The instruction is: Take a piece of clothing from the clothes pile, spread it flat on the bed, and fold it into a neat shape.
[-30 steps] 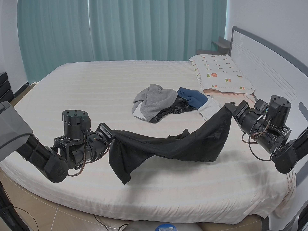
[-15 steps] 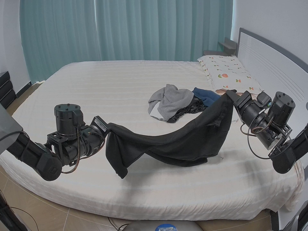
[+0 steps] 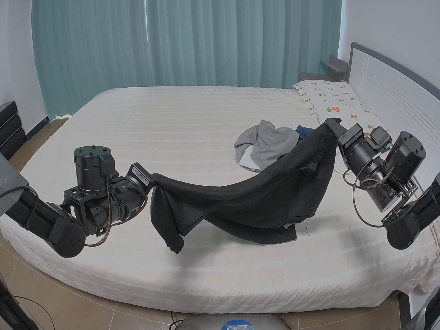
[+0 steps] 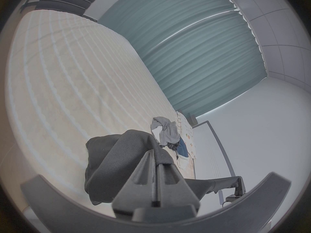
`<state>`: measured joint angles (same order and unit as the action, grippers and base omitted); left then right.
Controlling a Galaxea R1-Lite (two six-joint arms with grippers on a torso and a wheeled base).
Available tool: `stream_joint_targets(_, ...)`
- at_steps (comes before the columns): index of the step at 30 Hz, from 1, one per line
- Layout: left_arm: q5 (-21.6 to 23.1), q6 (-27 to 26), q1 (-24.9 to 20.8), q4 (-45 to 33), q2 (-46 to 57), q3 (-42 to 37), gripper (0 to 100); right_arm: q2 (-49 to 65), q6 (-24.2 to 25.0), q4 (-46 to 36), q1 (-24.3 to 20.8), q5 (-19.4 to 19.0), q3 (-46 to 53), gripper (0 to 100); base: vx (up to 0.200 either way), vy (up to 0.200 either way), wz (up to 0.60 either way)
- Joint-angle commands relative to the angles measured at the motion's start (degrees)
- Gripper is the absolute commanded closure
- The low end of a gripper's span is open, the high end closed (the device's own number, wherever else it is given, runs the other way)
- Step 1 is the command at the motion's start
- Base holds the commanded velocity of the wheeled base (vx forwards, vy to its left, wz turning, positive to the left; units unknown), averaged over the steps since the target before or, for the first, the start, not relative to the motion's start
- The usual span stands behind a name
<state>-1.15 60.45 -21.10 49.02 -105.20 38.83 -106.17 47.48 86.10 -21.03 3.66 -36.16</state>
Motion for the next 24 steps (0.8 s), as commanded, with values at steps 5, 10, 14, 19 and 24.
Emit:
stream_joint_targets(5,-0.08,-0.07,0.01,-0.33,0.26,-0.07,100,-0.18,-0.11,0.29,-0.24,-0.23,0.21,100,0.000,0.200,0.00)
stream_joint_targets(10,-0.08,-0.07,0.54,0.02,0.35,-0.24,100,-0.44,-0.20,-0.41,-0.24,-1.02,-0.76,100,0.000,0.200,0.00)
stream_joint_targets(14,-0.08,-0.07,0.71,-0.06,0.70,-0.33,100,-0.44,-0.55,-2.25,-1.03,-2.51,-2.69,100,0.000,0.200,0.00)
stream_joint_targets(19,-0.26,-0.07,0.62,-0.06,0.09,-0.42,100,-0.62,-2.48,-4.54,-1.38,-1.90,-1.46,100,0.000,0.200,0.00)
stream_joint_targets(24,-0.35,-0.07,0.71,-0.41,0.61,-0.51,100,-0.80,-0.02,-0.50,-1.30,-1.81,2.67,100,0.000,0.200,0.00)
